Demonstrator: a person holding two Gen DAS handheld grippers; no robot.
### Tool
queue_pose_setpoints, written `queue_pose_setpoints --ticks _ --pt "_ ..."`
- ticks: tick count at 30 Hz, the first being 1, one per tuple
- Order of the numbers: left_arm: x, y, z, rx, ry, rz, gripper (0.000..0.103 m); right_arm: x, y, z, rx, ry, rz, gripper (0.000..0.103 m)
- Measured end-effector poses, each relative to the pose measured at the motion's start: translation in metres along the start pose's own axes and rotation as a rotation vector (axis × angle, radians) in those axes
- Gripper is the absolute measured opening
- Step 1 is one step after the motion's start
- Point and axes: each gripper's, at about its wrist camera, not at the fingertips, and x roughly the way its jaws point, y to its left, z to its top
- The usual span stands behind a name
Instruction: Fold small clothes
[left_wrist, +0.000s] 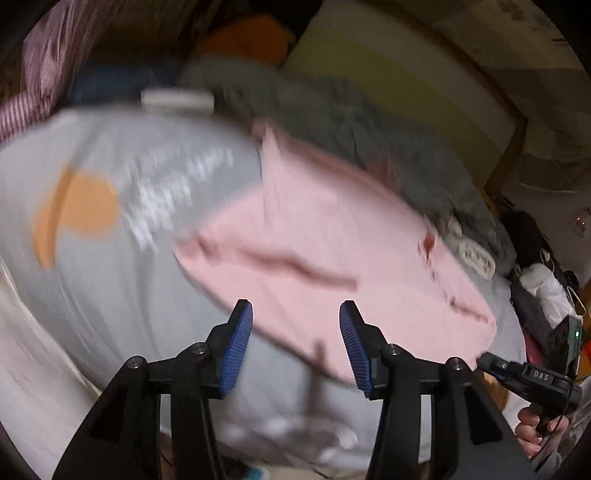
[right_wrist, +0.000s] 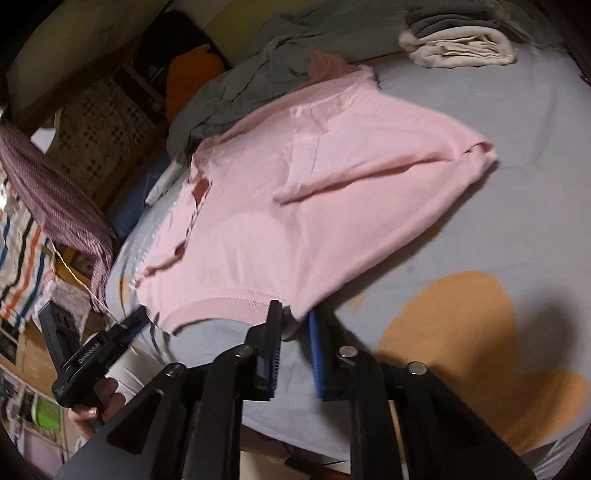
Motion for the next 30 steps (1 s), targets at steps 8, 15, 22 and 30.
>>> queue_pose_setpoints --ticks 8,15,22,30 --pt "0.048 -0.016 0.064 0.067 0.091 -0.021 0.065 -0.048 -0.038 0.043 0.037 -0.155 -0.121 0.019" --pt "0.109 -0.102 0.067 0.216 0.205 -0.168 0.068 -0.035 -0.046 0.108 -0.125 -0.015 -0.189 0.026" --pt "0.190 -0.201 0.084 0.359 0.392 -0.395 0.068 0.005 -0.057 0.122 -0.153 0.066 -0.220 0.033" --pt "0.317 -0.282 0.109 0.384 0.678 -0.340 0.059 0.005 -0.047 0.109 -0.265 0.013 -0.296 0.002"
